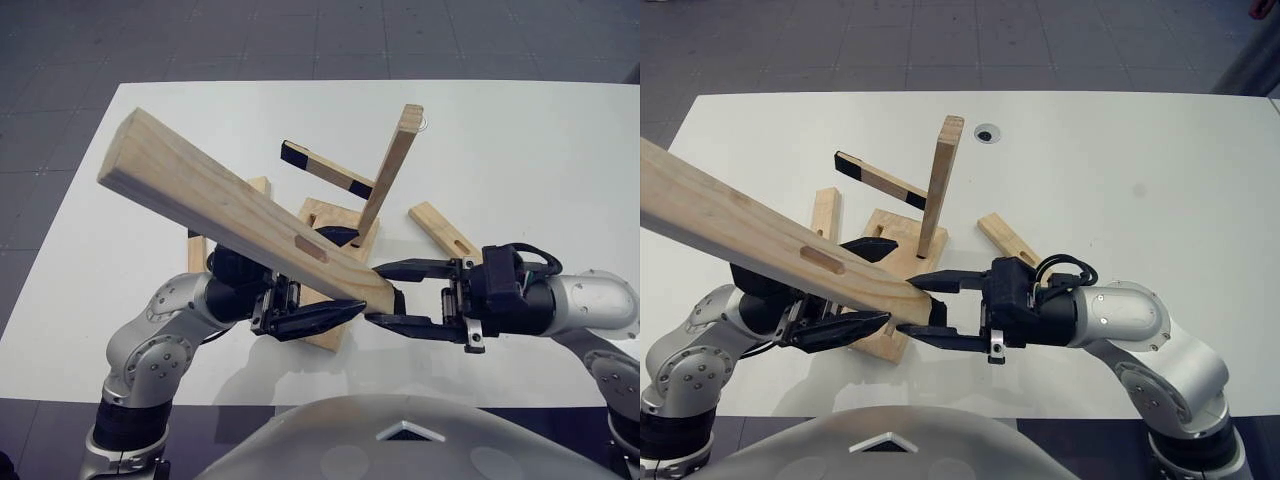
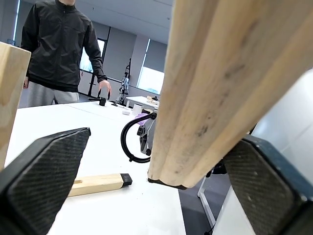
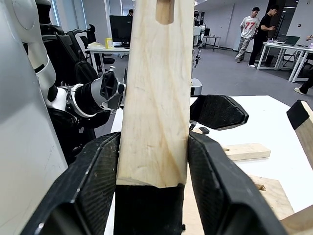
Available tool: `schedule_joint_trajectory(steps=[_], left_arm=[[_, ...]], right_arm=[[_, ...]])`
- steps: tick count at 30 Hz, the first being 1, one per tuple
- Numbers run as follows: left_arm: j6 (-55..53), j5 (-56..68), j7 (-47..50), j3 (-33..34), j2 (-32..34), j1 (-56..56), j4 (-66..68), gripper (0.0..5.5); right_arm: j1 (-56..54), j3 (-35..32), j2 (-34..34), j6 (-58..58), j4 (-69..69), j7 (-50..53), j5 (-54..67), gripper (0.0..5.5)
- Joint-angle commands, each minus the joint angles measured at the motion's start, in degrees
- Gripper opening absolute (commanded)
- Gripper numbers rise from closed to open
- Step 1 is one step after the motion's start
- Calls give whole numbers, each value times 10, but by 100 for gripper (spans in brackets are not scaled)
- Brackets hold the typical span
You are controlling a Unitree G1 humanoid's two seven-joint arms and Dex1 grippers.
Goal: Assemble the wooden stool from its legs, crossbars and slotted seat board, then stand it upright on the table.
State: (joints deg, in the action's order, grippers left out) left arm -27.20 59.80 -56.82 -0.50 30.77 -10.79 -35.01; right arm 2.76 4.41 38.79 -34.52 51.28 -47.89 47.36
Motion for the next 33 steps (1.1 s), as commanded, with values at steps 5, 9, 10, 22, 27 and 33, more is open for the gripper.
schedule_joint_trajectory(steps=[5, 9, 10, 22, 27, 33], left_arm=[[0, 16, -8, 6, -5, -10, -11, 386], [-7, 41, -9, 14, -1, -12, -19, 316], [-7, 45, -9, 15, 0, -13, -21, 306], [-13, 74, 19, 29, -7, -10, -56, 218], [2, 26, 37, 21, -16, -2, -49, 216], [34, -45, 38, 9, -21, 0, -47, 208]], right_arm=[[-16, 15, 1, 2, -3, 13, 2, 210], [-14, 24, 2, 5, -4, 13, -3, 210], [-14, 25, 2, 6, -4, 13, -4, 210], [-16, 42, 8, 13, -10, 12, -12, 210], [-19, 42, 6, 6, -4, 18, 12, 210], [-21, 39, 3, -12, -12, 32, 42, 209]])
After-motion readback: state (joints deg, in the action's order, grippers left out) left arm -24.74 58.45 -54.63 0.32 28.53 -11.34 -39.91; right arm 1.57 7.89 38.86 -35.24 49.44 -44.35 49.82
